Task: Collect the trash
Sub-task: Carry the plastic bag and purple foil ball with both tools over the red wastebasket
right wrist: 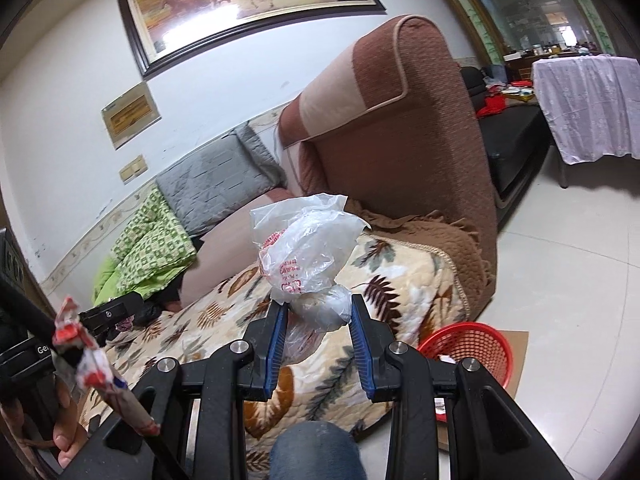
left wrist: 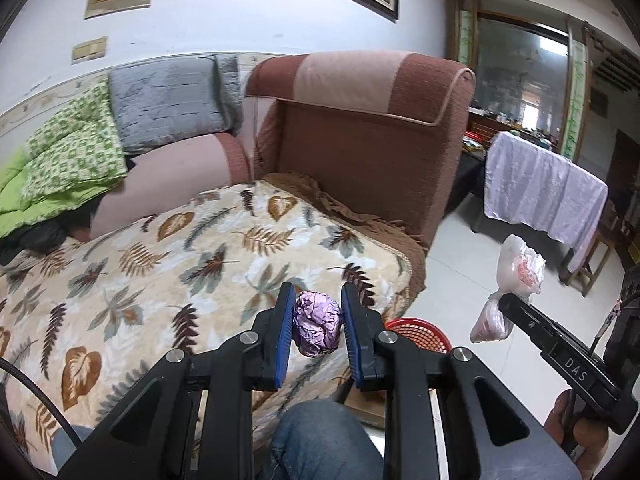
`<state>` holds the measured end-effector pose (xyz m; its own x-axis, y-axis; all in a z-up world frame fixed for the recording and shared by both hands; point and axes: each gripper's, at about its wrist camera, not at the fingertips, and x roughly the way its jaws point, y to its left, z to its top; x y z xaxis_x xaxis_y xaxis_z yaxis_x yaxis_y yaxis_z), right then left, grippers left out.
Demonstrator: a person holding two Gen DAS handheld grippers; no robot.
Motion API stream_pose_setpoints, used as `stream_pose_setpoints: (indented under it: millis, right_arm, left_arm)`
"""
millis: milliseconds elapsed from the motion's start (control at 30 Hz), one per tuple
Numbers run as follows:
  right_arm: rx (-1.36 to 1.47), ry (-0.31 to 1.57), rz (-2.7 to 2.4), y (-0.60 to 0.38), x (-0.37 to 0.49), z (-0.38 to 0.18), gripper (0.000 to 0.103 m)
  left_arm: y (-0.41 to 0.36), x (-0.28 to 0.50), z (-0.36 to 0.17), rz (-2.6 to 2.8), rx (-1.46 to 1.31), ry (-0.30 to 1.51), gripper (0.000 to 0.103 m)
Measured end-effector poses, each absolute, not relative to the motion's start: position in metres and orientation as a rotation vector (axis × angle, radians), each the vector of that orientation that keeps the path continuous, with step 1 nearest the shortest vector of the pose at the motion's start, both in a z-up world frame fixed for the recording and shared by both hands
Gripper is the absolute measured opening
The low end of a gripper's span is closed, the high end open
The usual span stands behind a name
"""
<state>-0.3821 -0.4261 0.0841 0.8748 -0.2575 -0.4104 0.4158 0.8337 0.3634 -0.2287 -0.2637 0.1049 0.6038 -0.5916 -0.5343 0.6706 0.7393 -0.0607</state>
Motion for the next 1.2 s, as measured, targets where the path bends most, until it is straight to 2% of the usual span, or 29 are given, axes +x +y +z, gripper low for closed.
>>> stream_pose_setpoints:
  millis: [633, 1200]
  right_arm:
    - [0.538, 0.383, -0.494, -0.477, -0.398, 0.061, 0.033]
    - [0.633, 0.435, -0.571, -0.52, -0.391, 0.021, 0.033]
  left_arm:
    - [-0.35, -0.22, 0.082, -0.921, 0.179, 0.667, 0.022]
    - [-0.427, -0.192, 0.018, -0.997, 0.217, 0.828, 0.022]
